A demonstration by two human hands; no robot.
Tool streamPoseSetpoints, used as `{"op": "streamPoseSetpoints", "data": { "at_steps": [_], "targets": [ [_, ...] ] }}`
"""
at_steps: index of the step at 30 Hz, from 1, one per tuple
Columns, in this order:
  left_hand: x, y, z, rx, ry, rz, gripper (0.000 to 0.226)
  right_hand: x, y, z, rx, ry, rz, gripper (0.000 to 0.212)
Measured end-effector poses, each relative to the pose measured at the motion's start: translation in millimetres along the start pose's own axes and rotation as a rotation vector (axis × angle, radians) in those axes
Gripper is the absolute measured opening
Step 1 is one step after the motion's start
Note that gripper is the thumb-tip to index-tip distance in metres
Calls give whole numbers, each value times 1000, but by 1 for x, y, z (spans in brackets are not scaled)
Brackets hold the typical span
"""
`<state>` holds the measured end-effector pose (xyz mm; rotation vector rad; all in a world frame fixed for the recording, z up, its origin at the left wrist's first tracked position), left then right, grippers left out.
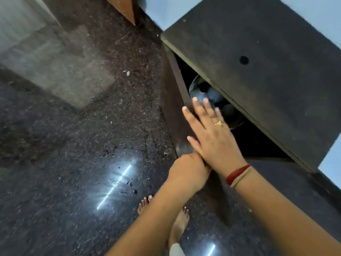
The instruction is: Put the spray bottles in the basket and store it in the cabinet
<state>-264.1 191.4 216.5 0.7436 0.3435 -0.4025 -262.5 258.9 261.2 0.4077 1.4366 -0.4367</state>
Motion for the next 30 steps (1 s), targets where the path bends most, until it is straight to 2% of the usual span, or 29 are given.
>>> {"op": "streamPoseSetpoints", "data": {
  "at_steps": [4,8,11,13,15,20,24,30],
  "targets": [
    [15,42,-24,-3,60,116,38,-13,51,1,83,1,209,100],
    [32,62,-49,-105,55,217,28,-16,90,-2,201,-38,306,112],
    [39,69,-59,-156,102,423,17,-15,110,-4,247,-65,307,111],
    [44,73,-64,-178,108,579,6,-11,116,-3,244,-74,233,104],
    [48,76,-72,-171,112,674,6,-6,118,-4,224,-71,149,98],
    [39,81,-88,-25,129,404,21,0,118,-4,201,-2,168,92],
    [32,82,-78,44,120,469,26,2,118,-4,195,19,160,91],
    [-22,71,-54,74,448,389,15,-4,117,-3,190,-14,85,88]
  ]
}}
Point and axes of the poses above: each hand's wrist, its own z-axis away from the middle knuckle, its own x-axis out of the palm, y = z × x, the point moved 8 cm from there along -z, towards the middle knuckle, and after that the axes turned 4 degrees about z, right-handed, at the moved point
